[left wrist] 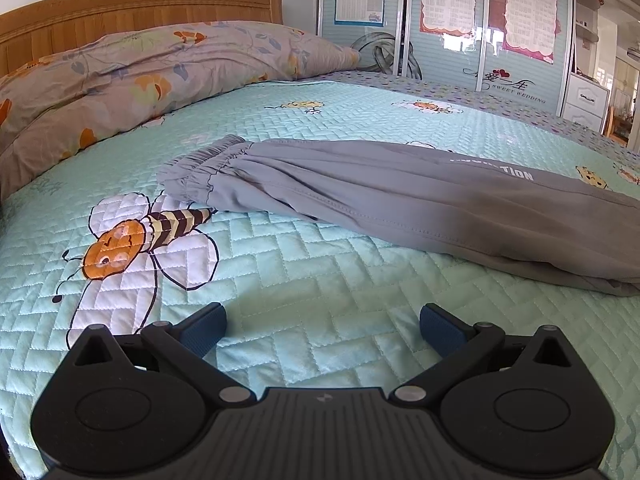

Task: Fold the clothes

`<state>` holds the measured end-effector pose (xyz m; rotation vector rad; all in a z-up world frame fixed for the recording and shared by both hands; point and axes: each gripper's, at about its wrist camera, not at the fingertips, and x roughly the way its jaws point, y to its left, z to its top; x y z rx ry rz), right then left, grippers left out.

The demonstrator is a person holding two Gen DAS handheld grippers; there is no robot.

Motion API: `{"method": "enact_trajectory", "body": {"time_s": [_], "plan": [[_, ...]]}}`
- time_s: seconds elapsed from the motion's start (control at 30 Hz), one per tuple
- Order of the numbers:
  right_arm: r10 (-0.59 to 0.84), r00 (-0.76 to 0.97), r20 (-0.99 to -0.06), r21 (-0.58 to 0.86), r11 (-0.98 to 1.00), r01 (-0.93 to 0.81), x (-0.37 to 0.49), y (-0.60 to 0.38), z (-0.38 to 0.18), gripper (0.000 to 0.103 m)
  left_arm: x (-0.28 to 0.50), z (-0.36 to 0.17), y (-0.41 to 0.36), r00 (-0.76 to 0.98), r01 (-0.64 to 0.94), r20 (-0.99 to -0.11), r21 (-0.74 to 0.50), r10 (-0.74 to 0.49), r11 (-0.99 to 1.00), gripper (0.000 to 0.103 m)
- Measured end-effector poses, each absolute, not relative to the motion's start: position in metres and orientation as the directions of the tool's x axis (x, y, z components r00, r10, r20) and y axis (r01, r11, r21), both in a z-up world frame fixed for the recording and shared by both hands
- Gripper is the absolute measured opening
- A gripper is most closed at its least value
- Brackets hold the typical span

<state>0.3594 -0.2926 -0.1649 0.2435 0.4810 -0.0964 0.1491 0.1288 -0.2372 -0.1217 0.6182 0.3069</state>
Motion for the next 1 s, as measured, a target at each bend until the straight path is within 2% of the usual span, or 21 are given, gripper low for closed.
{"method": "enact_trajectory", "body": {"time_s": [0.17,0.33,0.47,0.7,0.83,1.0], "plan": [[0.04,0.897,-0.44,0.055,0.998,-0.017,0.363,-0.212,-0.137,0.007,0.146,-0.237,0.133,0.782,-0.314,-0.582,-0.056,0.225,0.948,0.103],[0.16,0.874,-0.459,-0.085,0.971,-0.223,0.354,-0.099,-0.144,0.007,0.143,-0.236,0.138,0.794,-0.31,-0.573,-0.098,0.201,0.946,0.102],[0.251,0.826,-0.504,-0.075,0.941,-0.331,0.347,-0.023,-0.169,0.006,0.142,-0.236,0.141,0.802,-0.307,-0.568,-0.124,0.186,0.944,0.102],[0.254,0.804,-0.537,-0.073,0.936,-0.345,0.33,0.038,-0.203,0.006,0.141,-0.237,0.145,0.81,-0.303,-0.562,-0.157,0.167,0.94,0.103],[0.264,0.8,-0.539,-0.067,0.933,-0.353,0.332,0.051,-0.199,0.006,0.141,-0.237,0.146,0.81,-0.302,-0.564,-0.16,0.164,0.94,0.102],[0.202,0.788,-0.582,-0.164,0.92,-0.357,0.33,0.064,-0.212,0.007,0.14,-0.237,0.148,0.814,-0.3,-0.559,-0.175,0.156,0.938,0.102]]}}
